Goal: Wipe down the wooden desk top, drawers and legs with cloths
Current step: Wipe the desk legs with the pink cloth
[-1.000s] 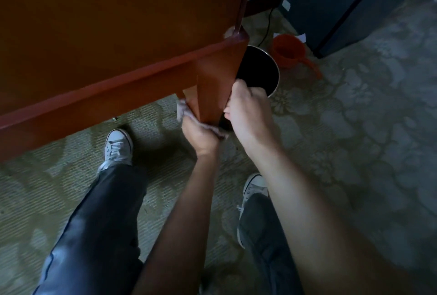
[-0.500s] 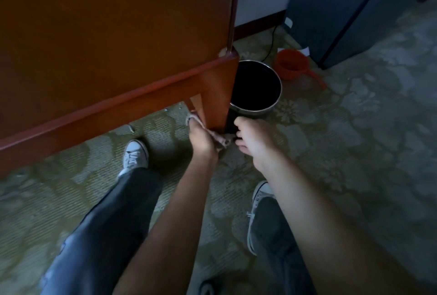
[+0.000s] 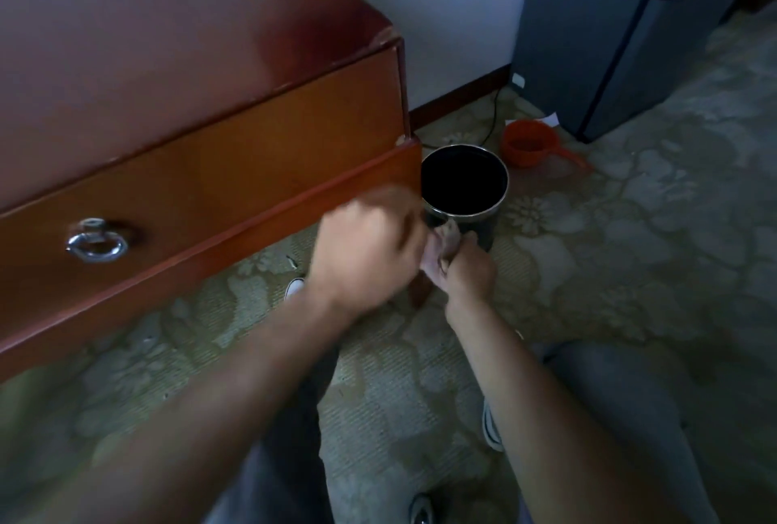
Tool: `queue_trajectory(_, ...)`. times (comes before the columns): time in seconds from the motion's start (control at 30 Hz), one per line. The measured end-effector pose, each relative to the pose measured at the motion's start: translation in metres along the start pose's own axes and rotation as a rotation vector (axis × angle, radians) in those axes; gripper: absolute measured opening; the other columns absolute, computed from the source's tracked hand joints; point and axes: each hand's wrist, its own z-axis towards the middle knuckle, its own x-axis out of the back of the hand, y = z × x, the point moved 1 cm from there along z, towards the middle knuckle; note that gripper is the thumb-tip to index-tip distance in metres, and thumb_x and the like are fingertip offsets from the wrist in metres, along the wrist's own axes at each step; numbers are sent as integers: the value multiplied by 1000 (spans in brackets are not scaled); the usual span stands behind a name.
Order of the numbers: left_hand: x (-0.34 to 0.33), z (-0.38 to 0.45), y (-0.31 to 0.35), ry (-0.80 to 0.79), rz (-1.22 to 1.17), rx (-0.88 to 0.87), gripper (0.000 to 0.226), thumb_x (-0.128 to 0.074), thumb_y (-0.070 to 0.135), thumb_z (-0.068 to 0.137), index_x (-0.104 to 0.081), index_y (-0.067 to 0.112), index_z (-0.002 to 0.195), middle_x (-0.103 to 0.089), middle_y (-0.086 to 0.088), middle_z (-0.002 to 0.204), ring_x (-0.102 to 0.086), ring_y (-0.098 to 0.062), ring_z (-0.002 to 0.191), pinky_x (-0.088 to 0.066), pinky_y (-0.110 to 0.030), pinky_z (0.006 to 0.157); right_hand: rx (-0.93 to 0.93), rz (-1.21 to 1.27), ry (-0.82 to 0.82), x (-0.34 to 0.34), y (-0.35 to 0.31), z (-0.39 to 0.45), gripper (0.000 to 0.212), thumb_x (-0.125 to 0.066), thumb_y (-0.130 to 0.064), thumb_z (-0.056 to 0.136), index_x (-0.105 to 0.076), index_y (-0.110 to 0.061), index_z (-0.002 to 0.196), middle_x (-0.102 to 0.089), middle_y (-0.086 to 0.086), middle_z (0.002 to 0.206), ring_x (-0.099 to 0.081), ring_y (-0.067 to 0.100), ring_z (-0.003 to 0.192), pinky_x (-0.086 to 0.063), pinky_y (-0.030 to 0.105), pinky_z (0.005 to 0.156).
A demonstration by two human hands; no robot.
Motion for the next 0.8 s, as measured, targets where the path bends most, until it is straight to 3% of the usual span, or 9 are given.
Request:
queue_trajectory(0.1,70,43,-9,242,255,-340,35,-46,25,97,-68,9,119,-67,-11,121,-62,-34,109,-52,-47,89,233,111,-43,-18,-24,-12,29,-42,-32,109,-69,-19,113,-70,-3,97,-66,20,94,-45,21,72)
queue_trajectory(0.17,100,81,-19,146,486,-337,48,-44,33,101,-55,8,140,-53,-16,147,-49,-36,135,-41,-50,110,392,93,-151,-52,-24,-18,31,-39,-37,109,-61,-28,130,-67,-4,125,-63,10,115,-51,22,94)
queue_trajectory(0.2,107,96,-20,32,530,-260,58,-39,42,105,-42,11,153,-38,-14,160,-34,-33,149,-29,-50,120,505,66,-134,-72,-22,-22,38,-38,-35,109,-54,-24,142,-58,-3,140,-53,1,128,-43,24,109)
queue_trajectory(0.27,107,113,-25,-165,517,-84,72,-23,61,106,-13,21,165,-10,-6,173,-7,-26,159,-9,-46,128,628,68,72,-109,-16,-27,48,-35,-25,108,-43,-4,150,-45,9,153,-37,5,143,-27,31,122)
queue_trajectory(0.33,101,120,-29,-212,499,-30,76,-16,68,104,-1,26,166,1,0,174,2,-21,160,0,-41,129,721,109,259,-128,-8,-14,49,-29,-18,105,-48,6,143,-51,21,147,-44,27,141,-26,37,120)
queue_trajectory(0.43,100,118,-34,-171,475,-67,75,-16,66,105,1,25,166,2,0,174,3,-20,160,2,-39,128,726,122,438,-133,40,27,46,-25,-14,106,-55,2,136,-58,15,139,-45,14,139,-28,37,119)
queue_trajectory(0.57,96,117,-39,-103,481,-101,76,-18,63,102,-3,23,166,-4,-1,174,-3,-21,160,-6,-41,130,433,203,358,-130,145,95,52,-24,-20,109,-59,16,123,-65,28,120,-63,24,114,-43,26,107)
queue_trajectory(0.67,95,117,-40,-77,476,-116,77,-23,61,101,-4,23,166,-6,-1,174,-5,-20,160,-3,-35,126,36,161,191,-107,190,146,33,-33,-7,104,-65,-14,114,-65,13,101,-68,25,86,-55,32,73)
queue_trajectory(0.8,94,115,-39,-83,512,-109,79,-30,59,100,-3,25,166,-5,0,174,-5,-20,159,-2,-32,123,-412,101,-74,-88,165,165,32,-31,-10,106,-59,-17,93,-46,0,66,-34,6,42,-26,15,37)
